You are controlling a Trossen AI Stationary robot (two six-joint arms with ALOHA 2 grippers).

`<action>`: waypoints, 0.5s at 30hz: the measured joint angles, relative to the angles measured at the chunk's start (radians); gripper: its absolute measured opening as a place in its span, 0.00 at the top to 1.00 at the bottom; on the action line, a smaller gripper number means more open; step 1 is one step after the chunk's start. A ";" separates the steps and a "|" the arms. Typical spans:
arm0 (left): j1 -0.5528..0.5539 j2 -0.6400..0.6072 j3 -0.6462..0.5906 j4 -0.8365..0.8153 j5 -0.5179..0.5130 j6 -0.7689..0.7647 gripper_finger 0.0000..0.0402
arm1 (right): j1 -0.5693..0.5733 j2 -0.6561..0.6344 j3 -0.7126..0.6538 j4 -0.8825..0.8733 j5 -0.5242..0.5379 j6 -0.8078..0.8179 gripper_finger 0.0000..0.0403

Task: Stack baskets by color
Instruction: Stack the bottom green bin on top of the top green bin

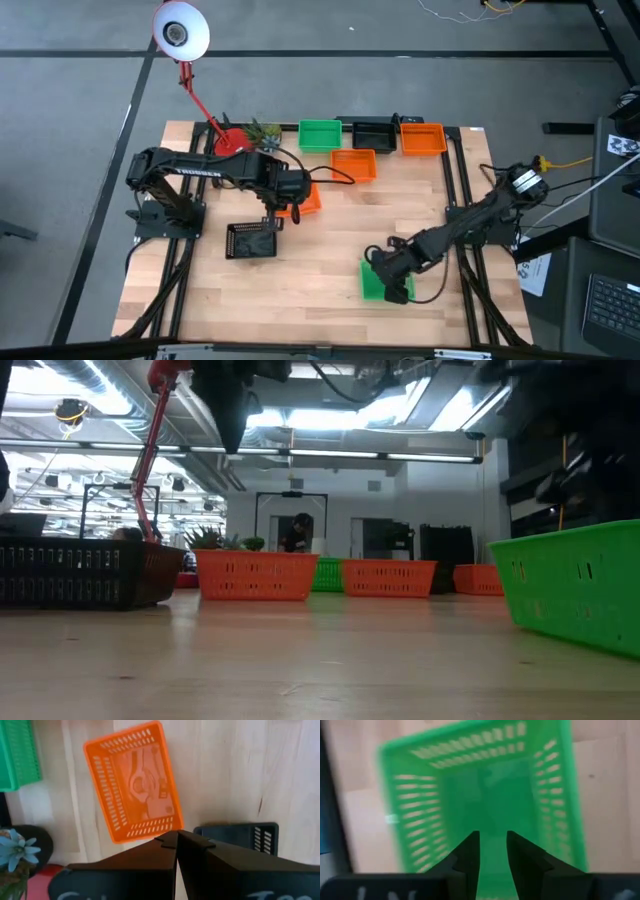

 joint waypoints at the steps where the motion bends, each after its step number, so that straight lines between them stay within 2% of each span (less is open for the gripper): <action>1: 0.000 0.000 0.000 -0.010 0.000 0.000 1.00 | -0.014 0.018 0.000 0.001 0.003 -0.019 0.76; 4: 0.000 0.000 0.000 -0.017 -0.015 0.001 1.00 | -0.073 0.066 0.000 0.000 0.039 -0.098 0.76; 8: 0.000 0.000 0.000 -0.027 -0.084 0.001 1.00 | -0.182 0.094 0.000 0.011 0.140 -0.226 0.76; 15: 0.009 0.000 0.000 -0.028 -0.095 0.000 1.00 | -0.361 0.095 0.000 0.147 0.295 -0.459 0.76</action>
